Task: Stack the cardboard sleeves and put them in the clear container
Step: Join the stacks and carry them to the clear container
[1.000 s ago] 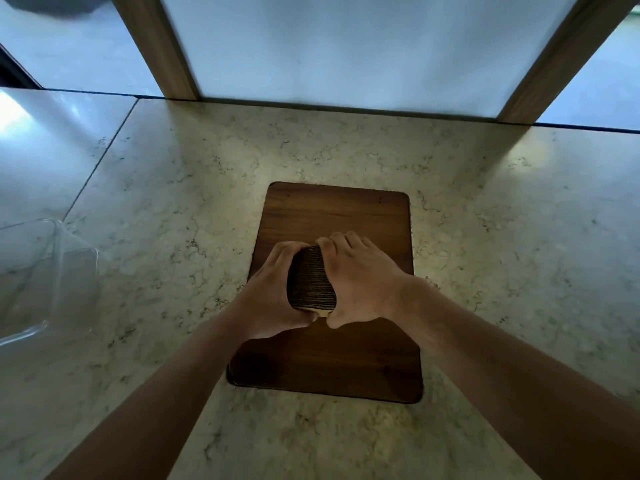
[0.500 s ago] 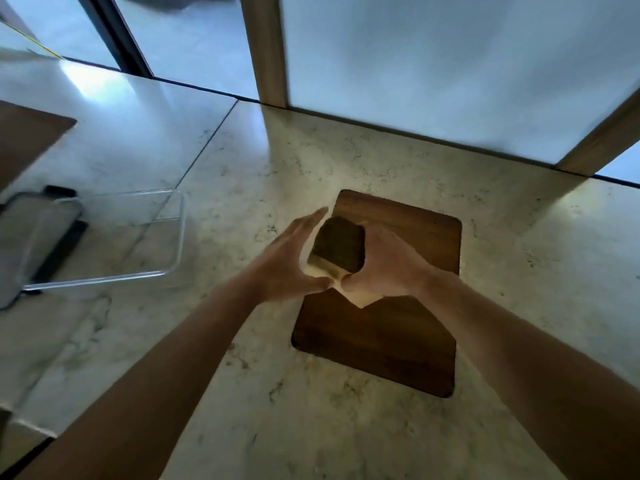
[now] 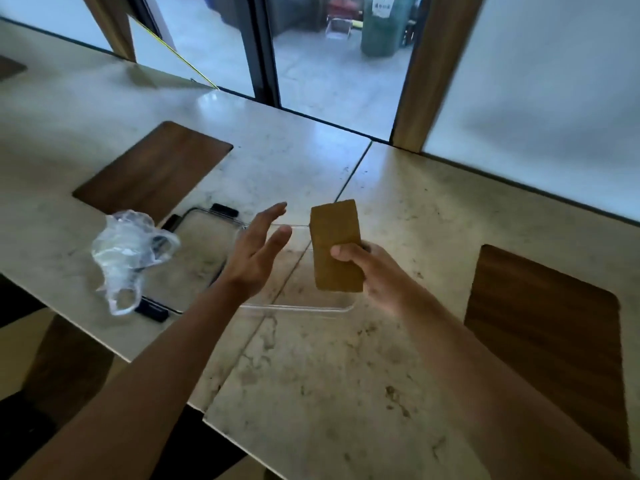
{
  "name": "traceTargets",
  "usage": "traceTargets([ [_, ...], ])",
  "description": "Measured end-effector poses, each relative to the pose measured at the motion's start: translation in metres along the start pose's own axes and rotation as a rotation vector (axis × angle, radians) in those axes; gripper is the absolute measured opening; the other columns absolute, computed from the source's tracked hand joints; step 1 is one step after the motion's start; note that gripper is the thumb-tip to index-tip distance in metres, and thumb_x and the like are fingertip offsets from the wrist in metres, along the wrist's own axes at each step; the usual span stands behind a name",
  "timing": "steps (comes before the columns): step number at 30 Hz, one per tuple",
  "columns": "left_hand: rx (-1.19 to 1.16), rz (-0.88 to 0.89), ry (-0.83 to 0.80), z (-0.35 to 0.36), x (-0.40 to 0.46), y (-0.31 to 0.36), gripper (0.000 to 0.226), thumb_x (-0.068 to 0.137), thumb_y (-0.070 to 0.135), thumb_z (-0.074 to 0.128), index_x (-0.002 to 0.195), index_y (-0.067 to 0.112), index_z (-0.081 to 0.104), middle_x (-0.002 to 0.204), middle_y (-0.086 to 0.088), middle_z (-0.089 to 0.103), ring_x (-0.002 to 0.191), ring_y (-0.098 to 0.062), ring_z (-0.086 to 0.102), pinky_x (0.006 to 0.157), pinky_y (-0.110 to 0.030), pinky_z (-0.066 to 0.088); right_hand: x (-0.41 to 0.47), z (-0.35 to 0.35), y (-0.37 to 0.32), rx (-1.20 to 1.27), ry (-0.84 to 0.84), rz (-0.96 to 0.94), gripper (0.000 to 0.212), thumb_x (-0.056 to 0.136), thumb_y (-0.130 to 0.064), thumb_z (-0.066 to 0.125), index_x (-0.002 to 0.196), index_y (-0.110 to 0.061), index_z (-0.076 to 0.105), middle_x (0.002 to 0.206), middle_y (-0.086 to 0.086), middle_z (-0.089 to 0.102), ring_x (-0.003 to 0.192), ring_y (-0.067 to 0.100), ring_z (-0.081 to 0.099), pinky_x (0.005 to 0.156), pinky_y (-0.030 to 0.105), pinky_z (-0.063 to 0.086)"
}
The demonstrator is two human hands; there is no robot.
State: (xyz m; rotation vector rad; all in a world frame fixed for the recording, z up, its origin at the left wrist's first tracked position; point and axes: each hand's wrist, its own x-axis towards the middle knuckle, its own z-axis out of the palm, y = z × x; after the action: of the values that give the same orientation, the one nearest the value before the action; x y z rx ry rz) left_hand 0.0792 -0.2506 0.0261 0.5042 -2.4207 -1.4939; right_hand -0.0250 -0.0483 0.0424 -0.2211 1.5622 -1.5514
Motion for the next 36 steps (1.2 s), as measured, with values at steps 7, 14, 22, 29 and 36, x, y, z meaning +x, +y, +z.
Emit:
traceTargets([
  [7, -0.309, -0.176, 0.134, -0.062, -0.004, -0.052, 0.054, 0.103, 0.039, 0.039, 0.146, 0.008, 0.046, 0.141, -0.004, 0.054, 0.109, 0.016, 0.058, 0.091, 0.000, 0.043, 0.053, 0.077, 0.016, 0.288, -0.050, 0.205, 0.057, 0.069, -0.024, 0.081, 0.119, -0.007, 0.060, 0.100, 0.013, 0.073, 0.090, 0.024, 0.070, 0.077, 0.032, 0.056],
  [14, -0.777, -0.413, 0.155, -0.054, 0.003, -0.089, 0.041, 0.108, 0.045, 0.029, 0.129, 0.024, 0.058, 0.120, 0.017, 0.071, 0.122, -0.001, 0.061, 0.105, -0.023, 0.046, 0.102, 0.120, 0.038, 0.347, 0.042, 0.341, 0.069, 0.067, -0.026, 0.081, 0.128, -0.008, 0.058, 0.103, 0.013, 0.070, 0.094, 0.028, 0.067, 0.086, 0.039, 0.054],
  [22, -0.812, -0.404, 0.036, -0.053, 0.006, -0.095, 0.055, 0.108, 0.050, 0.022, 0.124, 0.019, 0.065, 0.114, -0.004, 0.078, 0.107, -0.014, 0.073, 0.083, -0.026, 0.059, 0.128, 0.146, 0.058, 0.272, 0.065, 0.335, 0.053, 0.073, -0.026, 0.080, 0.120, -0.008, 0.065, 0.101, 0.012, 0.074, 0.093, 0.027, 0.071, 0.087, 0.043, 0.058],
  [29, -0.811, -0.383, 0.014, -0.056, 0.009, -0.099, 0.058, 0.112, 0.043, 0.018, 0.127, 0.013, 0.066, 0.121, -0.020, 0.073, 0.107, -0.023, 0.072, 0.082, -0.031, 0.061, 0.133, 0.143, 0.050, -0.040, 0.145, 0.343, 0.041, 0.081, -0.028, 0.081, 0.115, -0.008, 0.068, 0.104, 0.009, 0.076, 0.094, 0.022, 0.072, 0.082, 0.031, 0.059],
  [36, -0.856, -0.381, -0.026, -0.053, 0.011, -0.089, 0.051, 0.114, 0.030, 0.012, 0.105, 0.024, 0.062, 0.084, 0.017, 0.080, 0.082, 0.004, 0.074, 0.067, -0.015, 0.057, 0.138, 0.128, 0.037, -0.123, 0.105, 0.349, 0.049, 0.075, -0.031, 0.087, 0.112, -0.003, 0.070, 0.102, 0.009, 0.079, 0.099, 0.022, 0.075, 0.092, 0.035, 0.058],
])
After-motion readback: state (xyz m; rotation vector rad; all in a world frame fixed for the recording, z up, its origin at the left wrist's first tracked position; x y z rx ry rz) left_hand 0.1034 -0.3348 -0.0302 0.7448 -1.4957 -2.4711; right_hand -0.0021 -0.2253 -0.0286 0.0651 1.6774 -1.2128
